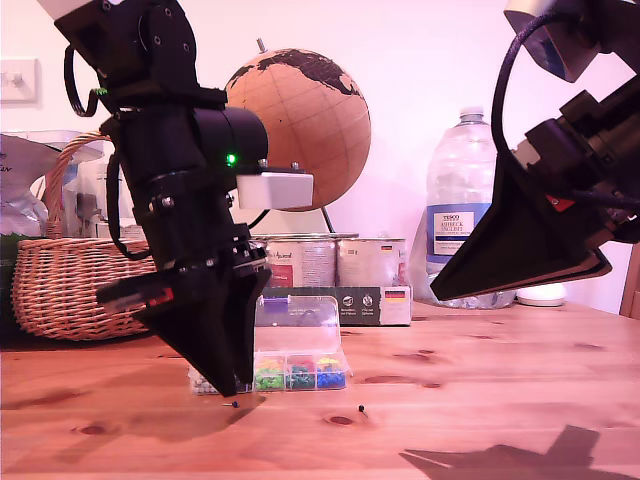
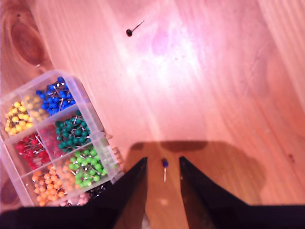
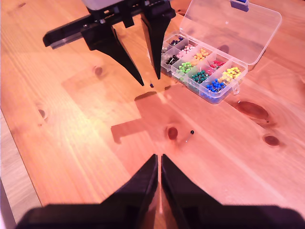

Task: Sort the loose pins on the table into their correct compartments

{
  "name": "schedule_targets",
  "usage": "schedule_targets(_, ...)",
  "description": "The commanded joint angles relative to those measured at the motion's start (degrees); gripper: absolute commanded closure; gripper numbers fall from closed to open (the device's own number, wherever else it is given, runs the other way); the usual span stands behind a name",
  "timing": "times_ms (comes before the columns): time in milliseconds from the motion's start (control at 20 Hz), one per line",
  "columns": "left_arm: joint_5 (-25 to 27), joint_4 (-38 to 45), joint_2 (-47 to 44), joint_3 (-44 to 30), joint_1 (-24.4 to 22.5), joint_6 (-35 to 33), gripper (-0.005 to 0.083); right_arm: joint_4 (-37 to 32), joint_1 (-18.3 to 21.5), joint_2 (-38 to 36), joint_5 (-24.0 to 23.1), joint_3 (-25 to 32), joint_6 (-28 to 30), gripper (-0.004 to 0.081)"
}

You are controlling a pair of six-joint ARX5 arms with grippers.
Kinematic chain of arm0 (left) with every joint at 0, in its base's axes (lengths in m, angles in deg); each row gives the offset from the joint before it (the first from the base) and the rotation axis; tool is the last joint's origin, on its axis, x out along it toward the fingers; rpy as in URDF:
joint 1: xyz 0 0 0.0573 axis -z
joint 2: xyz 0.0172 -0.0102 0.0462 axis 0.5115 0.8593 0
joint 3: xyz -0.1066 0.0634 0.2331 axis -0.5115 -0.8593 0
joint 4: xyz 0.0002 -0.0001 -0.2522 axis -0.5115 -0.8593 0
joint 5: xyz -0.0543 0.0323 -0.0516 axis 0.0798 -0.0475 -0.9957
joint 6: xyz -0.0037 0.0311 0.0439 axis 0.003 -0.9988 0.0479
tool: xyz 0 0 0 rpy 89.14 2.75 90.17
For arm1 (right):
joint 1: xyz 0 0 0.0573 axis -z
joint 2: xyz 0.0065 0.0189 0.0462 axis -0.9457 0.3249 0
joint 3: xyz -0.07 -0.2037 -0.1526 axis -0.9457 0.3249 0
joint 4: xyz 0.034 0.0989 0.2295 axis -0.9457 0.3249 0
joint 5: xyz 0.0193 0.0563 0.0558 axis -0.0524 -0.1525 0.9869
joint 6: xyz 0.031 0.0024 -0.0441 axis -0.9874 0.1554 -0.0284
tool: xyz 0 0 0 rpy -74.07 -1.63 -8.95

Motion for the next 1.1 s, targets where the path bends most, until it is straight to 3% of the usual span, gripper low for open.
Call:
schedule_targets(0,-0.07,0.13,1.95,-1.33,-0.22,-0.26,0.0593,-0.74,-0.26,0.35,-0.04,-0.81,0.37,0.0782)
schedule_targets(600,0.96,0.42,3.19,-1.33,-0.26,-0.46,0.0593,-1.18,-0.26,0.35,-0.04,-0.81,0.35,0.0782)
schedule_targets(1050,1.86,-0.13,3.19,-1.33,0.11,0.02,0.0648,-1.2,-0.26,0.35,-0.04,-0.81,0.37,0.0782)
